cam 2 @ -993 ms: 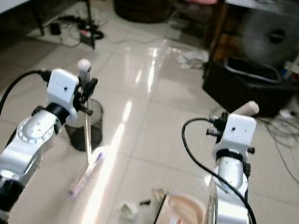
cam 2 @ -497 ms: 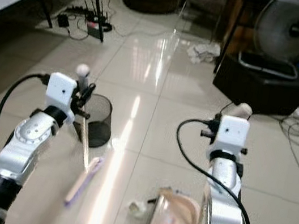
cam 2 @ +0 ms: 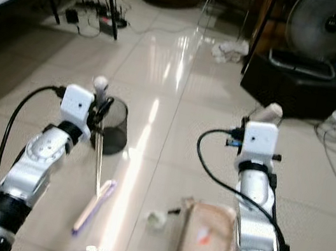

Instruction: Sweep floor

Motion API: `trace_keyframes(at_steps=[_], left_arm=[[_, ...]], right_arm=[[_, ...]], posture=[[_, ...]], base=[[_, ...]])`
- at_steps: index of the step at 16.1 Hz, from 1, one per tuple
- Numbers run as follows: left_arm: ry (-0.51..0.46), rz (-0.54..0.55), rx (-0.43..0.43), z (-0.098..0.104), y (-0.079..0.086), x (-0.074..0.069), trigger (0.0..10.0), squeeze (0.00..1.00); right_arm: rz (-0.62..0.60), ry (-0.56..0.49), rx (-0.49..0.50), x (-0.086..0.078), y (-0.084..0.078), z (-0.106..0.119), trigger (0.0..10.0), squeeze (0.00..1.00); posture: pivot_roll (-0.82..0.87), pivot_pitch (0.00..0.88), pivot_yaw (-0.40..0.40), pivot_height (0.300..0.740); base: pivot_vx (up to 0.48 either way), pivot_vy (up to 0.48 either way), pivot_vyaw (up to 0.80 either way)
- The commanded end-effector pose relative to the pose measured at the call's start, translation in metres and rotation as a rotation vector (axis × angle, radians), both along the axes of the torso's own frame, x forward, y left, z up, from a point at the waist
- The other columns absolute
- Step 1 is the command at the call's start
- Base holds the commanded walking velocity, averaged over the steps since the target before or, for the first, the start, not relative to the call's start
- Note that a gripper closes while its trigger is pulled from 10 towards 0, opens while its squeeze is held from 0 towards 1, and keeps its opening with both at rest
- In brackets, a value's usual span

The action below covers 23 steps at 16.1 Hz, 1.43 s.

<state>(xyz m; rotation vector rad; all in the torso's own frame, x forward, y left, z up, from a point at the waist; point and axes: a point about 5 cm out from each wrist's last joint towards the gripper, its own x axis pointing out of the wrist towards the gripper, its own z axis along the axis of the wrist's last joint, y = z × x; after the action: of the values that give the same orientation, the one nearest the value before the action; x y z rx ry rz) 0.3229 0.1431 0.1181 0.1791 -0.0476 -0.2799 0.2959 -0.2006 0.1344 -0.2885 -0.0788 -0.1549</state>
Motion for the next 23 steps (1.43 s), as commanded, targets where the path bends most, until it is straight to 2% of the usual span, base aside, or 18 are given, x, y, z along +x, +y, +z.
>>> trace_keyframes(at_steps=[1,3,7,10,13,15,17,19,22,23], left_arm=[[-0.057,0.001,0.02,0.012,0.001,0.007,10.0,0.0],[-0.077,0.043,0.002,0.012,0.002,0.014,10.0,0.0],[-0.099,0.089,-0.025,0.013,0.0,0.017,10.0,0.0],[-0.113,0.082,-0.051,0.014,-0.005,0.019,10.0,0.0],[-0.123,0.071,-0.061,0.014,-0.012,0.023,10.0,0.0],[-0.139,0.042,-0.062,0.013,-0.02,0.025,10.0,0.0],[-0.137,0.035,-0.058,0.012,-0.023,0.026,10.0,0.0],[-0.138,0.03,-0.06,0.012,-0.025,0.028,10.0,0.0],[-0.132,0.029,-0.081,0.012,-0.029,0.033,10.0,0.0],[-0.132,0.029,-0.081,0.012,-0.029,0.033,10.0,0.0]], right_arm=[[0.019,-0.07,-0.017,0.008,0.004,0.012,10.0,0.0],[0.044,-0.084,-0.042,0.019,0.008,0.01,10.0,0.0],[0.048,-0.101,-0.039,0.027,0.013,0.009,10.0,0.0],[0.054,-0.107,-0.03,0.034,0.018,0.008,10.0,0.0],[0.081,-0.124,-0.021,0.042,0.032,0.007,10.0,0.0],[0.13,-0.156,-0.022,0.045,0.049,0.006,10.0,0.0],[0.16,-0.153,-0.034,0.046,0.055,0.002,10.0,0.0],[0.183,-0.149,-0.061,0.045,0.061,-0.003,10.0,0.0],[0.259,-0.162,-0.181,0.042,0.079,-0.01,10.0,0.0],[0.259,-0.162,-0.181,0.042,0.079,-0.01,10.0,0.0]], posture=[[0.03,0.213,0.072,0.74],[0.04,0.245,0.068,0.74],[0.06,0.258,0.066,0.74],[0.06,0.271,0.068,0.74],[0.06,0.3,0.075,0.74],[0.06,0.302,0.074,0.74],[0.06,0.3,0.07,0.74],[0.06,0.305,0.07,0.74],[0.06,0.309,0.075,0.74],[0.06,0.309,0.075,0.74]], base=[[0.0,0.0,0.0],[0.0,0.0,0.0],[0.0,0.0,0.0],[0.0,0.0,0.0],[0.0,0.0,0.0],[0.0,0.0,0.0],[0.0,0.0,0.0],[0.0,0.0,0.0],[0.0,0.0,0.0],[0.0,0.0,0.0]])
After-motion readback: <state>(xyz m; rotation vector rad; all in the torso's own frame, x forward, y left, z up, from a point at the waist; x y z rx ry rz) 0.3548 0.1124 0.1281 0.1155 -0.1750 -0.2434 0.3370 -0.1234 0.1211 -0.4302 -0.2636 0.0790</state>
